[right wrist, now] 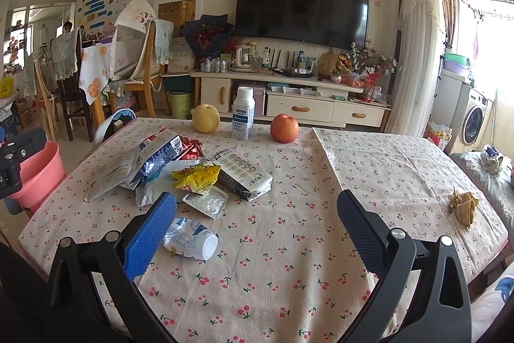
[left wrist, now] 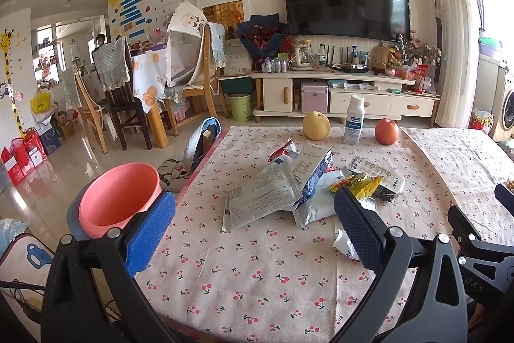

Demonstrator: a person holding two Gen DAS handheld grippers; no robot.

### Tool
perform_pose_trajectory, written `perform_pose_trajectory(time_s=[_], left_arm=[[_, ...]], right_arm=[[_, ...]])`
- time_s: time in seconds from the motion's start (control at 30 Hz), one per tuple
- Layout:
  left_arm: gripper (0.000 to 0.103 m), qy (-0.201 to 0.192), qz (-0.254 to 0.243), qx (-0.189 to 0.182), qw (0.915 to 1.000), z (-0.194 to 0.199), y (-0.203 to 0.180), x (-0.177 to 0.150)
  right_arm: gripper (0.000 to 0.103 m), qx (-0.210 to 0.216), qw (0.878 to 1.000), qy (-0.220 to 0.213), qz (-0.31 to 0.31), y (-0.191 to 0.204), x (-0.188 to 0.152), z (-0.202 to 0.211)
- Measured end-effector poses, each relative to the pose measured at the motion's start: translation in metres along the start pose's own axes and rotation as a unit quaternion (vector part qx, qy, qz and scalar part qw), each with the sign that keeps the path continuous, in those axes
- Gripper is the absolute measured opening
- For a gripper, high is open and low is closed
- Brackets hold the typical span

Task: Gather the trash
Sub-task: 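Reach the left tool to the white paper bag while the right tool approaches the crushed bottle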

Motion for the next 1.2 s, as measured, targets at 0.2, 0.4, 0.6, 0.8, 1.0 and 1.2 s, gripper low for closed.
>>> perform_pose_trajectory(time_s=[0.2,0.4,0.6,0.8,1.0,1.2], left_arm=[[0.1,0.013,-0.007,-0.037,0.9992,-0.017,-0.006,-0.008],[0.1,0.036,-0.034,-0.085,0.9951,-0.05,-0.013,-0.019],[0.1,0.076,-0.049,-0.131,0.9872,-0.088,-0.019,-0.026],[0.1,0.133,-0.005,-0.162,0.9778,-0.129,-0.017,-0.029],[0.099,0.185,0.072,-0.181,0.9631,-0.168,-0.014,-0.027],[0.1,0.216,0.131,-0.176,0.9515,-0.204,-0.001,-0.025]], right_arm=[[0.099,0.023,0.999,0.029,-0.026,-0.01,-0.005,-0.011],[0.099,0.075,0.994,0.067,-0.031,-0.002,-0.012,-0.028],[0.099,0.16,0.979,0.123,-0.009,0.037,-0.027,-0.05],[0.099,0.195,0.965,0.175,-0.014,0.055,-0.039,-0.078],[0.099,0.21,0.955,0.208,-0.025,0.061,-0.045,-0.098],[0.099,0.203,0.956,0.213,-0.002,0.067,-0.046,-0.108]])
Point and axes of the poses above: each gripper's, at about its wrist camera, not at the fingertips, and z roughly against the way its jaws point, y to its left, x to its top, the point moved 10 cm from there along -z, roughly the way its jaws point, and after that the axes turned 7 degrees about y, right-handed, at the moved point
